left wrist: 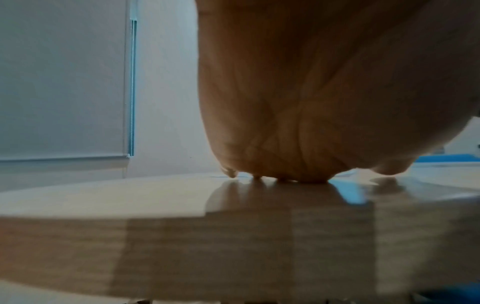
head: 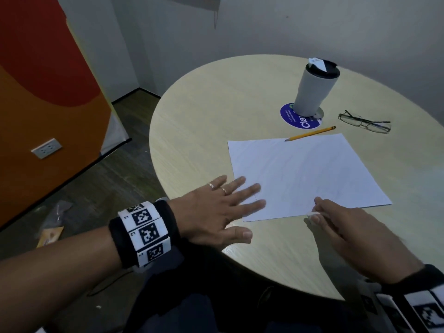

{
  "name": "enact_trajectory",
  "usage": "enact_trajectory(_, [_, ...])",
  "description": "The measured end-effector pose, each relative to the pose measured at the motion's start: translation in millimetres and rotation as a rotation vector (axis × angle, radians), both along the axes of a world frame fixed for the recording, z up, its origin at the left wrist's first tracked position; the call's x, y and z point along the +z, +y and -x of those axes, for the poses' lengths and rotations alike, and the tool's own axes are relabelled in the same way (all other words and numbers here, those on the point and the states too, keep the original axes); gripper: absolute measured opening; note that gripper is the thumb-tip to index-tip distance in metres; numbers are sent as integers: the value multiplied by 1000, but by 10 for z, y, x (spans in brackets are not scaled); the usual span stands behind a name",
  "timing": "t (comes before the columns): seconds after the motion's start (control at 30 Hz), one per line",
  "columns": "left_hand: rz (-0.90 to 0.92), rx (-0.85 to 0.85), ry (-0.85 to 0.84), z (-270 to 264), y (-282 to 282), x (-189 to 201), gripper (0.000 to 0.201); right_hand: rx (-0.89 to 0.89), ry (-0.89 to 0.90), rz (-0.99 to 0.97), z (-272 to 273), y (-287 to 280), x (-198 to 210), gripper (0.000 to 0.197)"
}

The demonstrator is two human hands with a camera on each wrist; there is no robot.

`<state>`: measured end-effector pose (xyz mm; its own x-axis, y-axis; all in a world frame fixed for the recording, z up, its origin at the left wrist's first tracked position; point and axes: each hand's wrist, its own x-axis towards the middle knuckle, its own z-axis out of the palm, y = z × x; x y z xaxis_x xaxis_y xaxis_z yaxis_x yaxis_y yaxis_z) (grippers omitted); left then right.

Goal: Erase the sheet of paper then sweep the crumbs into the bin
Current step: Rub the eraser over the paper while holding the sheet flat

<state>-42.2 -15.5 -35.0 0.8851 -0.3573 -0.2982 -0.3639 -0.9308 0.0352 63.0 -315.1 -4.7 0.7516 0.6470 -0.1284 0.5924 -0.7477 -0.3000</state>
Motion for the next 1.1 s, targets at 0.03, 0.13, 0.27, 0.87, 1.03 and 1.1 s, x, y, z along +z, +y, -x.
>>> enact_trajectory(0.03, [-42, 47, 6, -37, 53, -15, 83, -4, 0, -3, 1, -3, -4, 22])
enact_trajectory(0.13, [-115, 256, -27, -172, 165, 42, 96, -8, -10, 25, 16, 2, -17, 22])
enact_trajectory(0.27, [2, -7, -71, -266, 8, 64, 84, -37, -25, 91, 40, 33, -54, 21])
enact_trajectory(0.87, [-103, -15, 44, -672, 547, 118, 89, -78, -31, -8, 34, 21, -76, 30])
enact_trajectory(1.03, [-153, 215, -2, -905, 652, 237, 100, -77, -31, 10, 9, 11, -100, 30])
enact_trajectory(1.1, [-65, 197, -14, -952, 501, 344, 96, -83, -29, 1, 7, 6, -93, 30])
